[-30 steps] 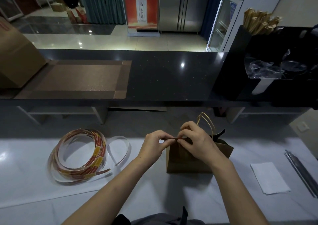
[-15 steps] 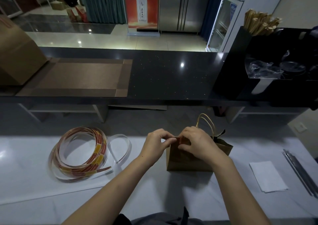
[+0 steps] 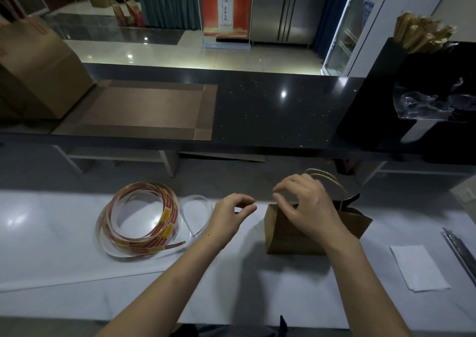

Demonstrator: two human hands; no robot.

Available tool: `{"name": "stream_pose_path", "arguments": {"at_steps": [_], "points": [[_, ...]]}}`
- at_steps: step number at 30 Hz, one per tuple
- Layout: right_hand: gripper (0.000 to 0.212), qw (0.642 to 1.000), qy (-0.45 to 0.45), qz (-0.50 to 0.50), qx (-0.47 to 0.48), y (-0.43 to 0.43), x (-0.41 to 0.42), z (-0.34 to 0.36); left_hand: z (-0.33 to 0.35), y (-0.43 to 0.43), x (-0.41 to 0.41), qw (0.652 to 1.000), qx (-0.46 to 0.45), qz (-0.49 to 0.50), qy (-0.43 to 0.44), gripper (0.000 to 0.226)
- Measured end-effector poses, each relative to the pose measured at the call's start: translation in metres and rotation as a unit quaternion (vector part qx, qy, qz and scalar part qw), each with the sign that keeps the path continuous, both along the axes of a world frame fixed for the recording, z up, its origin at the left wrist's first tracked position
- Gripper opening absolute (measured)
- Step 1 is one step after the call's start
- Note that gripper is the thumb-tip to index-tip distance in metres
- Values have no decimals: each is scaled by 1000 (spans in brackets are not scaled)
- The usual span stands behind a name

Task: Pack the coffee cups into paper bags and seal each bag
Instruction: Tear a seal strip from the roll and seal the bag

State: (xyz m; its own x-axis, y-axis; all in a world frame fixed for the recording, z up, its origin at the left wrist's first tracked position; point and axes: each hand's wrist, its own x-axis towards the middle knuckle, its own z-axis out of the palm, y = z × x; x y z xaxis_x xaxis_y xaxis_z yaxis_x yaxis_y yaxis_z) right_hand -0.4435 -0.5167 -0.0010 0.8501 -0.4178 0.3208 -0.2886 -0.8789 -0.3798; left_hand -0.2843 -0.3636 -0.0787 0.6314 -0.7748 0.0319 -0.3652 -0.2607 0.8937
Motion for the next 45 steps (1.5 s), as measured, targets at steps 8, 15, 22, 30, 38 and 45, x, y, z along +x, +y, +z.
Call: {"name": "stream_pose_path", "arguments": {"at_steps": [8,15,22,30,38,45], "points": [[7,998,-22,28,55,33,37,-7,-55,55,53,973,167,63,-145,21],[10,997,27,41,61,60,60,-23,-78,76,70,915,319,21,-246,35],[12,994,47,33,94,75,73,-49,-78,77,73,891,360,18,-275,39],[9,983,61,14,173,86,90,-71,-64,88,83,975,171,67,-127,26],[9,931,-33,-47,359,108,129,-74,-21,102,86,996,-22,58,64,25],[14,825,-121,-79,547,122,156,-61,-8,110,89,993,-30,65,96,32]]}}
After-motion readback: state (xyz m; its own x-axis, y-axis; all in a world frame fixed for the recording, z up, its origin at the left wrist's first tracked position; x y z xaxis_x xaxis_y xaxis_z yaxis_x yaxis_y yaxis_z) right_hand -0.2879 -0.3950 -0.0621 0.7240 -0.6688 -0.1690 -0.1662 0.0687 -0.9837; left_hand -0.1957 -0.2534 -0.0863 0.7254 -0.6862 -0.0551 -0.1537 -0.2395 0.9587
